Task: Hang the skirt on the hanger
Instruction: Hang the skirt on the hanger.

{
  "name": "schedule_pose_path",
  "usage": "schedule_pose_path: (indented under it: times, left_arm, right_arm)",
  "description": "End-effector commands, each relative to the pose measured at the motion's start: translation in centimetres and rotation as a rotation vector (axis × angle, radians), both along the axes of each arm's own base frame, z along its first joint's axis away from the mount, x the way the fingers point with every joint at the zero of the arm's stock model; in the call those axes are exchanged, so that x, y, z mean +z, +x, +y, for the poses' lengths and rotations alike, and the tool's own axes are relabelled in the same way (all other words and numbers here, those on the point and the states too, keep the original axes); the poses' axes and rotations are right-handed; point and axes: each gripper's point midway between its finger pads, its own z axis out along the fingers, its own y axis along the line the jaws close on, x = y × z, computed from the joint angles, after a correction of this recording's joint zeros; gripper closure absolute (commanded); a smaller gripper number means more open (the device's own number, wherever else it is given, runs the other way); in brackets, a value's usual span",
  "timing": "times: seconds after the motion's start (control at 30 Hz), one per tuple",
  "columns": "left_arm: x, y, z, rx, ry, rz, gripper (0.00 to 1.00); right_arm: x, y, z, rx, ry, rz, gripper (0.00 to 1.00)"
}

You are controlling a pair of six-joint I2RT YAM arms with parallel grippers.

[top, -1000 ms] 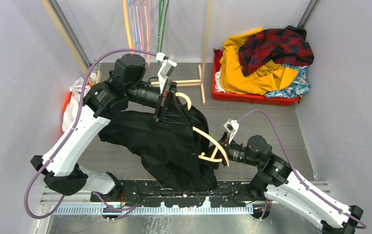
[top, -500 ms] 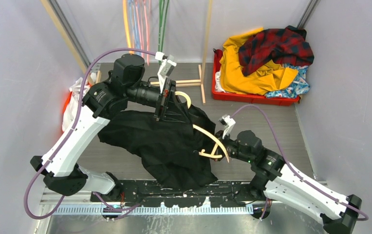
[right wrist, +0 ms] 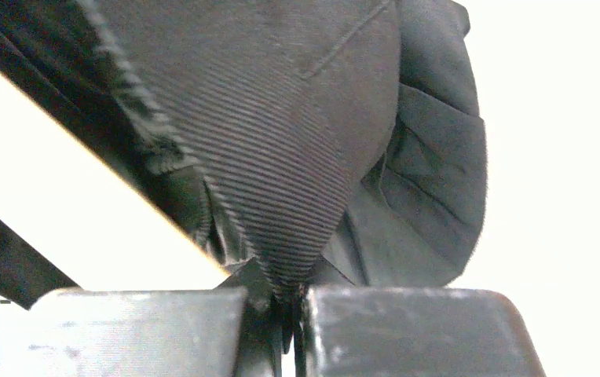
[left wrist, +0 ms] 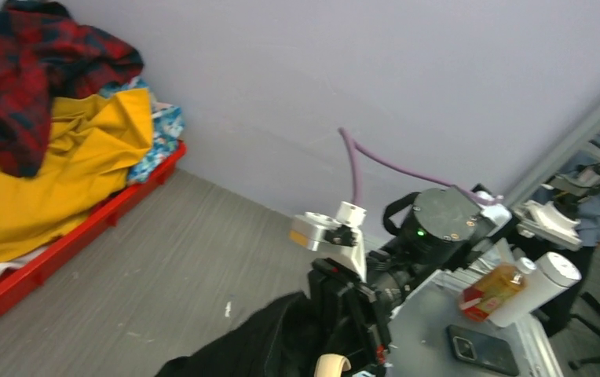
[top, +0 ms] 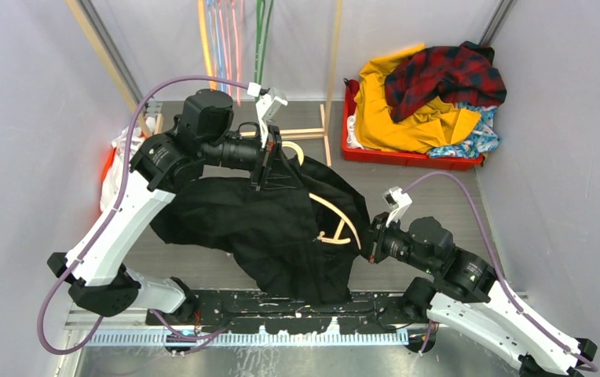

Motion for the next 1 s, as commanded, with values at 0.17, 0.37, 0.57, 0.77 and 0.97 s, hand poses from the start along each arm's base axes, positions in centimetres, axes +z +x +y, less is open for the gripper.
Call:
schedule_pose_path:
  times: [0.17,0.37,0.57,0.77,0.97]
  left_arm:
    - [3.3,4.0,0.8,0.192,-0.056,-0.184,1.00]
    - [1.8,4.1,0.9,0.193,0.018,-0.180,1.00]
    - [0.2,4.8,0.8,0.248,0.097,-0.224,1.00]
    - [-0.4,5.4,0.7,0.305,0.103,-0.291,1.00]
    - [1.1,6.2,1.9,0.398,0.033,-0.394,1.00]
  right_arm:
    - [1.9,-1.2,-1.1,0.012,0.001,0.005,0.98]
    - [3.4,-0.3,-2.0,-0.047,-0.052,-0.009,0.98]
    - [7.7,0.7,-1.1,-0.036,-0.049,-0.067,0.98]
    - [13.7,1.2,2.3,0.071,0.023,-0.112,0.98]
    - [18.1,0.6,5.1,0.194,0.082,-0.120,0.98]
